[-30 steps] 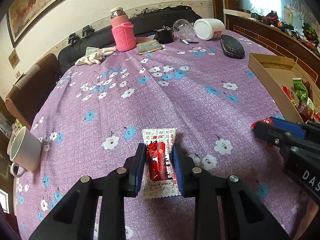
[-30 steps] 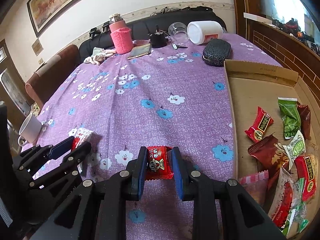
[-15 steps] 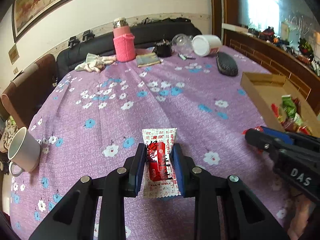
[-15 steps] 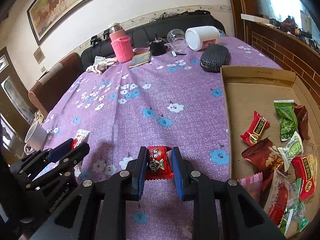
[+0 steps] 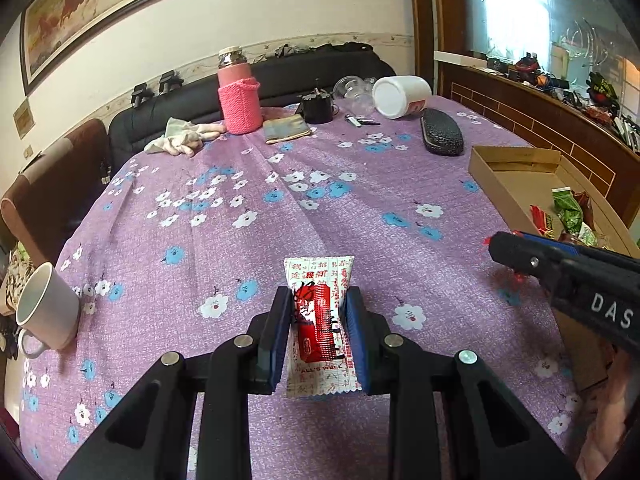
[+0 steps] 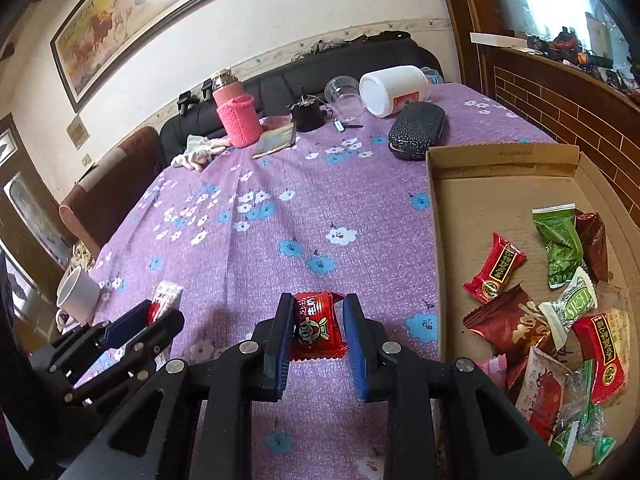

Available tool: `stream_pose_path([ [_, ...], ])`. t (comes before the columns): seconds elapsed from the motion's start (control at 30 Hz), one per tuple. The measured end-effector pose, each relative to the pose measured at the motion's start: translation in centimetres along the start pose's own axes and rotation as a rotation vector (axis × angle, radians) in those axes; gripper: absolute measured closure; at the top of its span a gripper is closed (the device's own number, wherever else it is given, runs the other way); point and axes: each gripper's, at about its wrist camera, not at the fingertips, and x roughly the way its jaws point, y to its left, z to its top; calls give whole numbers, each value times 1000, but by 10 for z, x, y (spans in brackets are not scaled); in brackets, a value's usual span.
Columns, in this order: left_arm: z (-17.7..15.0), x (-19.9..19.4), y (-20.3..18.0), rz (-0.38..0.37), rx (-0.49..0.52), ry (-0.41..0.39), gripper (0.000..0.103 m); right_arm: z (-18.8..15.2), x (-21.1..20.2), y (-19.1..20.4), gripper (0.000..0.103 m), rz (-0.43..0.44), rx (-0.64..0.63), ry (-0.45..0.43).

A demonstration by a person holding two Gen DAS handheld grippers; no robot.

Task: Organize snacks
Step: 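Lift the held packet and red candy off the table with both tools, then carry the red candy and red-white packet over the cardboard tray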

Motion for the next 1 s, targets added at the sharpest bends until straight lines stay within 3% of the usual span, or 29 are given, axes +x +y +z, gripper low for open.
stream_pose_path([
  [0.67,4,-19,-41,-45,117,-83,77,14,-24,-33,77,-16,122,-92],
  [1.0,24,-41,-106,-168,190,-88,76,24,-58,-88,77,-15,296,-170],
])
